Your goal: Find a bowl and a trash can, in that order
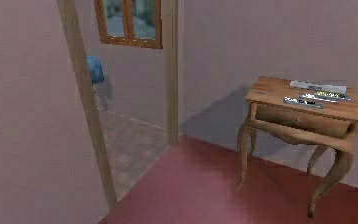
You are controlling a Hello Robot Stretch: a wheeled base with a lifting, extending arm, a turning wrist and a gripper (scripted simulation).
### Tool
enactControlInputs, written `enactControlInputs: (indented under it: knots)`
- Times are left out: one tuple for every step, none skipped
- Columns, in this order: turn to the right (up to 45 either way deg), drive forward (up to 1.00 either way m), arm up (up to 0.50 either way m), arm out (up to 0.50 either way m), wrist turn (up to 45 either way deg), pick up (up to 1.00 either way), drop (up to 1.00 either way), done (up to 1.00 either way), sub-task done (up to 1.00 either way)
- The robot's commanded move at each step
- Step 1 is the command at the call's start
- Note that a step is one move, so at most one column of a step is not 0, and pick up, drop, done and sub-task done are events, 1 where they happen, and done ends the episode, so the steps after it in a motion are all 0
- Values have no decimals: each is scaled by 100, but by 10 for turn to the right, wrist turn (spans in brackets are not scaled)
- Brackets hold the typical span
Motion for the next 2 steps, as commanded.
enactControlInputs:
  knots:
    - [0,95,0,0,0,0,0,0,0]
    - [330,0,0,0,0,0,0,0,0]
